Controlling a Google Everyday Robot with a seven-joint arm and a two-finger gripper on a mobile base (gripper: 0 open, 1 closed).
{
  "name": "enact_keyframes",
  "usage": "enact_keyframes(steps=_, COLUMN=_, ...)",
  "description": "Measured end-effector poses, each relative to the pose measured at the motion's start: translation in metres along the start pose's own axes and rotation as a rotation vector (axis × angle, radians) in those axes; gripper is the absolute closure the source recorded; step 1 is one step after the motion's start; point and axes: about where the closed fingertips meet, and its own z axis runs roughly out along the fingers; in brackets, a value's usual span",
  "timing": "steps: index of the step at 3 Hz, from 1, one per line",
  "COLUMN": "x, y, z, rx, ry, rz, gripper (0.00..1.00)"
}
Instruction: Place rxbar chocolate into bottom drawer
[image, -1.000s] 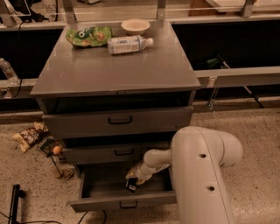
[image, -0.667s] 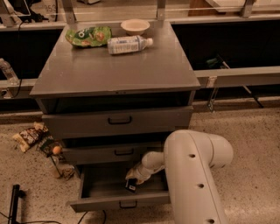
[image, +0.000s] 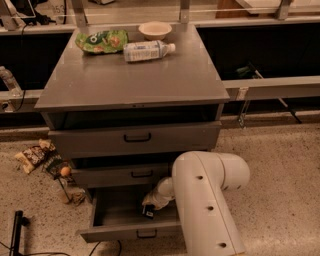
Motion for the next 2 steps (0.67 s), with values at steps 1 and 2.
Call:
enact_keyframes(steps=1, x=0.0055, y=0.0034, z=0.0167, rx=-0.024, ry=0.024, rz=0.008, gripper=0.53)
enact_keyframes(steps=2, x=0.0061, y=0.0052, z=0.0196, rx=-0.023, ry=0.013, rz=-0.002, gripper=0.29)
